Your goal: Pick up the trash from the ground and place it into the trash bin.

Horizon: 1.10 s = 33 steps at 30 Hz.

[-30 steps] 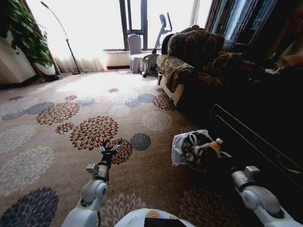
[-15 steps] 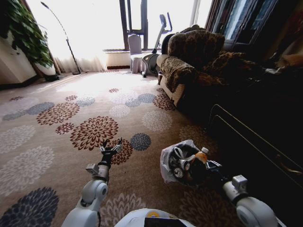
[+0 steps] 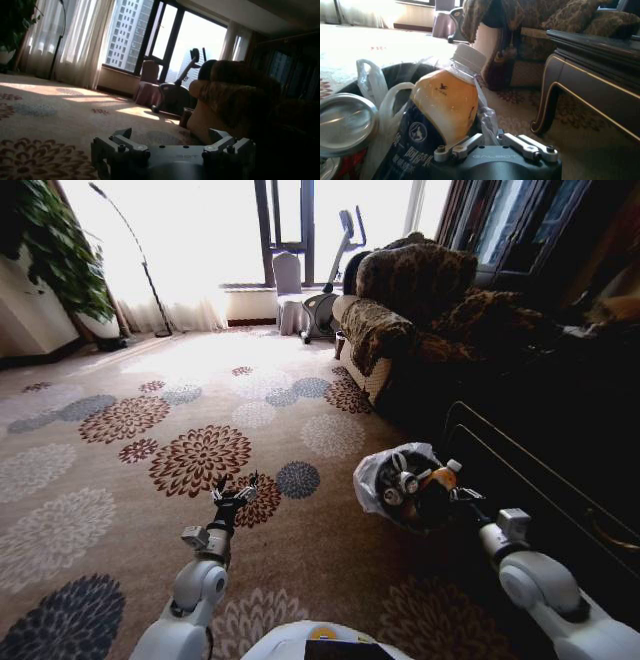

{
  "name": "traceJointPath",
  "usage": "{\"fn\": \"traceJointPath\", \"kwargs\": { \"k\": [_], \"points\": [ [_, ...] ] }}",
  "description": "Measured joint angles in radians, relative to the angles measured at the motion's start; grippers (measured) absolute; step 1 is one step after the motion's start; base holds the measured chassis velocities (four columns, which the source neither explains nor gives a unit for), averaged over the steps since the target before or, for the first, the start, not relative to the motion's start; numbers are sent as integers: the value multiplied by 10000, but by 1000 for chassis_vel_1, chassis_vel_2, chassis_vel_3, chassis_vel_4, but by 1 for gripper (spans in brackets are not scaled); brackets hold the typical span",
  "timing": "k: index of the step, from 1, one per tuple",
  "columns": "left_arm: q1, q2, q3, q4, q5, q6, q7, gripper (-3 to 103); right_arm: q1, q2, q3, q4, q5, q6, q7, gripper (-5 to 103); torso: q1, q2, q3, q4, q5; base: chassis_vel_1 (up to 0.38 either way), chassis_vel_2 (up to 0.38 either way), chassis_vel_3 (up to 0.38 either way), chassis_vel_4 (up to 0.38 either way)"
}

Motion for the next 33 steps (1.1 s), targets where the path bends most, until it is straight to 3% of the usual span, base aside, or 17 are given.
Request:
{"fn": "traceJointPath", "kwargs": {
  "k": [5,7,11,21,26,33],
  "points": [
    [-1,0,0,0,0,0,0,100,-777,287,797,-135,-40,264,-328,0,0,0,0,6,-8,0,0,0,0],
    [1,0,0,0,0,0,0,100,-1190,364,1372,-408,-76,563,-642,0,0,0,-1,19,-9,0,0,0,0],
    [0,0,0,1,0,0,0,100,-1998,433,2169,-746,58,888,-971,0,0,0,-1,4,-6,0,0,0,0],
    [0,-1,0,0,0,0,0,100,-4733,666,4116,-415,83,1299,-1477,0,0,0,-2,3,-12,0,0,0,0],
    [0,0,0,0,-1,0,0,100,-5415,1052,4687,-441,-113,1430,-1754,0,0,0,-1,14,-11,0,0,0,0],
    [0,0,0,0,0,0,0,100,-5738,1375,4852,-1062,201,1337,-1895,0,0,1,-2,6,-6,0,0,0,0]
  ]
}}
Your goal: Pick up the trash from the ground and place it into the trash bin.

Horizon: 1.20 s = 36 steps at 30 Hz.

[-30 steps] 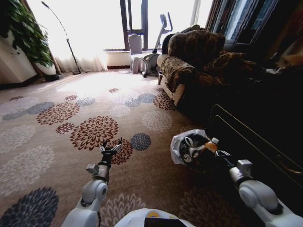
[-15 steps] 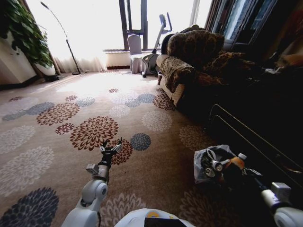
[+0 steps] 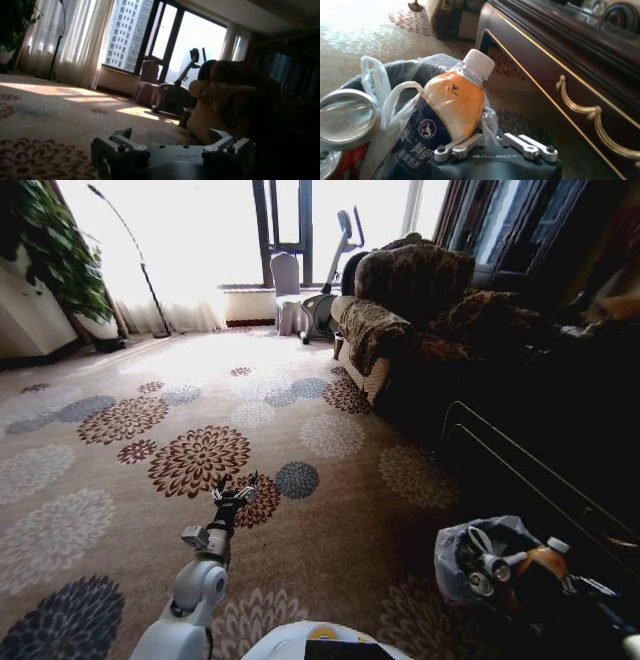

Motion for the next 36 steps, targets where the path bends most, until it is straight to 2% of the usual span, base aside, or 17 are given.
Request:
{"fn": "traceJointPath", "kwargs": {
  "k": [4,11,13,16,18,20,22,24,30,34,36],
  "points": [
    [0,-1,0,0,0,0,0,100,19,129,-61,-462,827,-519,239,0,0,0,1,3,0,0,0,0,0],
    [0,0,0,0,0,0,0,100,128,279,-75,-972,1783,-853,634,0,0,-1,1,8,-5,0,0,0,0],
    [0,0,0,0,0,0,0,100,137,507,-55,-1240,2601,-1014,826,0,0,0,1,-1,-3,0,0,0,0],
    [0,-1,0,0,0,0,0,100,122,891,-151,-1259,3063,-1018,957,0,0,0,1,0,-11,0,0,0,0],
    [0,-1,0,0,0,0,0,100,152,1110,-319,-1255,3122,-977,1013,0,0,0,1,0,-12,0,0,0,0],
    [0,0,0,0,0,0,0,100,302,1415,-625,-1365,3126,-930,1077,0,0,0,0,0,6,0,0,0,0],
    [0,0,-1,0,0,0,0,100,359,1483,-681,-1426,3123,-924,1092,0,0,0,1,0,7,0,0,0,0],
    [0,0,0,0,0,0,0,100,462,1620,-849,-1732,3005,-784,1080,0,0,0,1,6,-10,0,0,0,0],
    [1,0,3,0,0,0,2,100,798,1626,-1180,-2568,2794,-589,1089,0,0,0,0,-4,-7,0,0,0,0],
    [0,-1,-1,0,0,0,0,100,1074,1517,-1302,-3064,3031,-624,1110,0,0,0,1,2,-10,0,0,0,0],
    [0,-1,-1,0,0,0,0,100,1099,1517,-1298,-3099,3267,-710,1115,10,0,0,1,7,1,0,0,0,0]
  ]
}}
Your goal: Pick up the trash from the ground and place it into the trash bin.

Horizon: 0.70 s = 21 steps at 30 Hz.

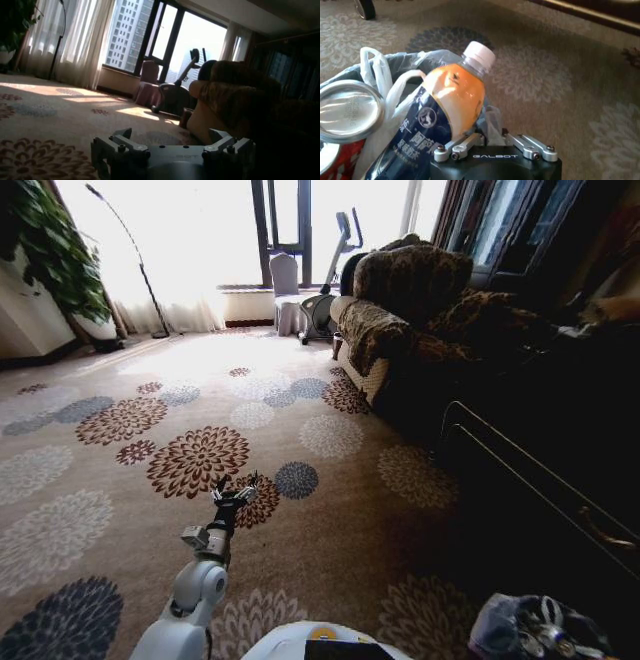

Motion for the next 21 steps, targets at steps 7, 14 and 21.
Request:
{"fn": "traceJointPath", "kwargs": {
  "k": [7,14,21],
  "points": [
    [0,0,0,0,0,0,0,100,-352,114,243,337,462,-209,-114,32,0,0,0,-5,-8,0,0,0,0],
    [0,0,0,0,0,0,0,100,-859,514,609,1468,653,-557,166,59,0,0,0,-6,-6,0,0,0,0],
    [0,0,0,0,0,0,0,100,-1531,996,725,3178,704,-615,1656,86,0,-1,0,-3,-8,0,0,0,0]
  ]
}}
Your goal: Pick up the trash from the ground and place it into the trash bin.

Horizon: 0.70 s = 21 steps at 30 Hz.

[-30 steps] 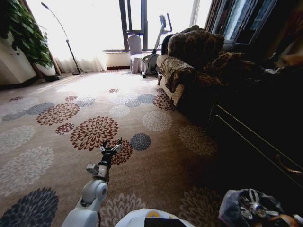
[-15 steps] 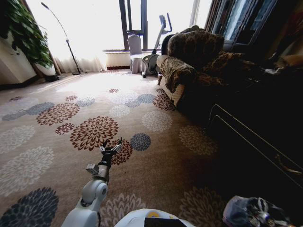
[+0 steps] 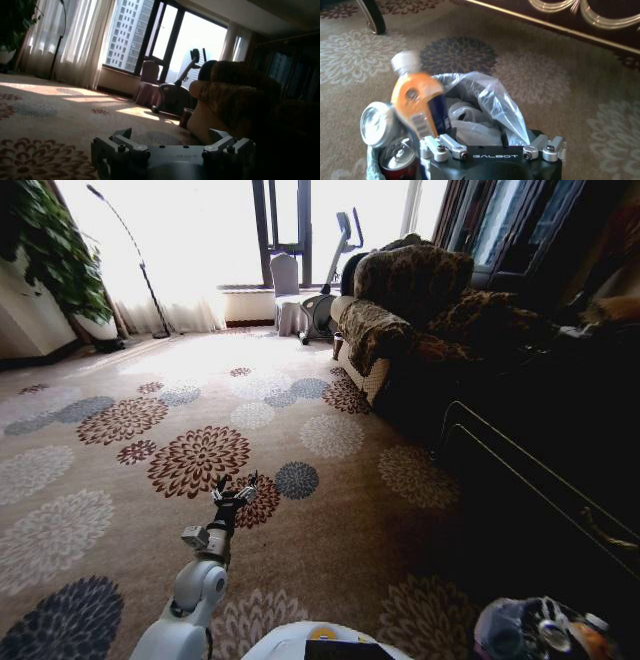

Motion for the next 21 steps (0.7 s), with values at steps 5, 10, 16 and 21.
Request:
{"fn": "traceJointPath", "kwargs": {
  "k": [5,10,16,21],
  "points": [
    [0,0,0,0,0,0,0,100,55,234,-325,397,-583,463,1570,99,0,0,0,-3,4,0,0,0,0],
    [0,0,0,0,0,0,0,100,253,208,-592,62,-1377,1246,2919,100,0,0,0,-3,3,0,0,0,0],
    [0,0,0,0,0,0,0,100,177,192,-503,142,-639,1348,2860,100,0,0,0,-4,-1,0,0,0,0],
    [0,0,1,0,0,0,0,100,402,621,-618,1033,-624,2266,2141,100,0,-1,0,-1,3,0,0,0,0]
  ]
}}
